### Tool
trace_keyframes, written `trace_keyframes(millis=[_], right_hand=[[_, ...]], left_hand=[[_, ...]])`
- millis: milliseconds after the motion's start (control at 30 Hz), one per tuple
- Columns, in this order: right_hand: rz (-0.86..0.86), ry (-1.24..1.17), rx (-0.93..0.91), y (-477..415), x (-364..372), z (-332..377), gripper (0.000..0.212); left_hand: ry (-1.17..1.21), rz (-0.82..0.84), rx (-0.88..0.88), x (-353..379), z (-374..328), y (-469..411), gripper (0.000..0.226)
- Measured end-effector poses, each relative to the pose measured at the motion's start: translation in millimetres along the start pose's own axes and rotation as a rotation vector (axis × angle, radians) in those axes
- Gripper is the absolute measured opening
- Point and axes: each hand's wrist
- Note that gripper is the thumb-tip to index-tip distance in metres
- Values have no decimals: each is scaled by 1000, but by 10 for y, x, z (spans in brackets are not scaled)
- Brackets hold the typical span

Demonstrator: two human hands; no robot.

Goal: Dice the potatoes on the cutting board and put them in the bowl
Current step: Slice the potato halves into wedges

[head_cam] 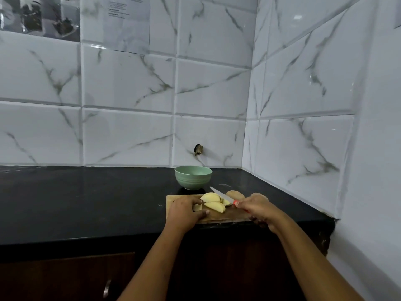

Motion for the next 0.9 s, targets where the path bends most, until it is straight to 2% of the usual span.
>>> trace_keyframes(millis=[100,200,333,400,567,700,800,900], right_hand=[[-50,22,-120,-58,64,-18,21],[-176,240,-252,-141,153,-23,31],[-199,361,-307,-173,373,-27,46],[-204,425,-328,-242,436,-66,45],[-129,358,-337,-475,298,-166,30],[-45,320,-366,-557,227,-218,31],[-57,345,-411,-530,255,-226,36],[-83,337,-385,-498,269,-226,28]], left_hand=[[-24,-3,1,20,14,-38,42],[-56,-31,9,62,28,-74,38],[-223,-28,103,75,-10,-61,38],[-273,4,115,70,-33,-85,40],[-338,66,78,76,-85,-65,42],[-343,111,5,105,-49,-77,44],[-342,130,-35,103,-43,-99,44],[-339,124,-39,103,-60,-92,43]])
Point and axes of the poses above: each hand's wrist, its own y-axis away from the middle knuckle, its own x-axis out of the palm, z = x × y, and after that the axes turned 15 degrees about -y, right-handed
